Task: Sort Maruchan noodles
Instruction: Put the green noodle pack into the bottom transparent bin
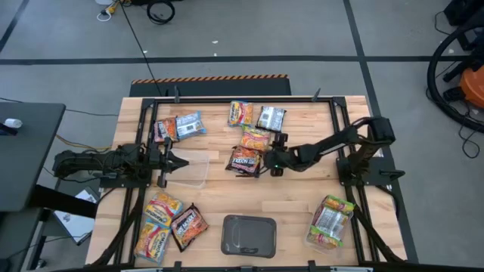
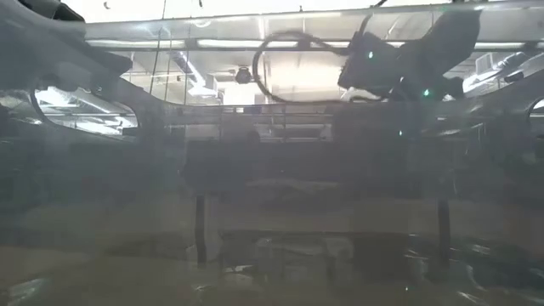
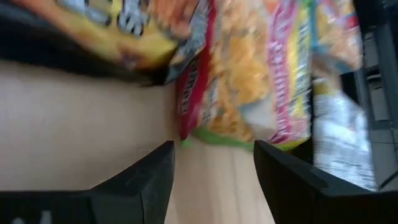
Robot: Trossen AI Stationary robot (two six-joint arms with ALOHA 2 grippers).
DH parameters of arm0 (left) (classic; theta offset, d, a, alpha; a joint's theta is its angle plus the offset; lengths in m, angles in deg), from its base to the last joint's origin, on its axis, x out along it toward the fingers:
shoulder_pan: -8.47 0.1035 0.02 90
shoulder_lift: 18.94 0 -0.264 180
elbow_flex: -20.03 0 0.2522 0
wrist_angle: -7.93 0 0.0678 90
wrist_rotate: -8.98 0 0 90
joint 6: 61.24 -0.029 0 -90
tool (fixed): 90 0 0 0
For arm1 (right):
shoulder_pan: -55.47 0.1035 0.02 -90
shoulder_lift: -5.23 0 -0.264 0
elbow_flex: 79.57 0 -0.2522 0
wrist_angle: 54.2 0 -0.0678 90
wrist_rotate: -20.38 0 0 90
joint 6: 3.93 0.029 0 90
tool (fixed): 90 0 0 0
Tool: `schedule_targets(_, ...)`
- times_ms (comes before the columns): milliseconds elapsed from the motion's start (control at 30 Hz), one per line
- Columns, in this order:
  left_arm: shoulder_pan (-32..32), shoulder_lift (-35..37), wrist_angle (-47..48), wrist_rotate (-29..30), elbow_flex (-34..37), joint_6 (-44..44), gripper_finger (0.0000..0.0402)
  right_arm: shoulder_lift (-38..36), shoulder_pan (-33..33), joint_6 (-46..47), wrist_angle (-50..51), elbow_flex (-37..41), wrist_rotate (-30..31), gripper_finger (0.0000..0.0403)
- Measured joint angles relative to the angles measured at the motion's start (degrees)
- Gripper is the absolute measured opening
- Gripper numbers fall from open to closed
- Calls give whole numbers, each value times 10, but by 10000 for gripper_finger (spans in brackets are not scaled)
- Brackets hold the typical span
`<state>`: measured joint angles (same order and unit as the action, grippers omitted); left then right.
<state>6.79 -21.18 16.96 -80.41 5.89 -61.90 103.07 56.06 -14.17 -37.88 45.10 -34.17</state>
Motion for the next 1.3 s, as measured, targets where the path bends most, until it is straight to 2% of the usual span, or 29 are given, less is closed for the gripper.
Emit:
schedule_targets(200,0,0,0,0,0,0,25,27,-21,19,-44,-2,-14,227)
schedule_targets(467,0,0,-1,0,0,0,25,42,-36,-35,-102,-1,-14,202)
schedule_targets(600,0,0,-1,0,0,0,25,43,-50,-35,-116,-1,-41,152)
schedule_targets(800,0,0,-1,0,0,0,25,42,-69,-26,-121,-1,-65,23)
schedule_targets(867,0,0,-1,0,0,0,25,34,-66,-35,-113,-1,-65,11)
schedule_targets(1000,0,0,-1,0,0,0,25,-14,-39,-36,-41,-11,-54,13)
schedule_targets(1200,0,0,-1,0,0,0,25,-125,26,-39,159,-72,-50,7)
schedule_targets(1300,0,0,-1,0,0,0,25,-173,73,-70,265,-114,-25,5)
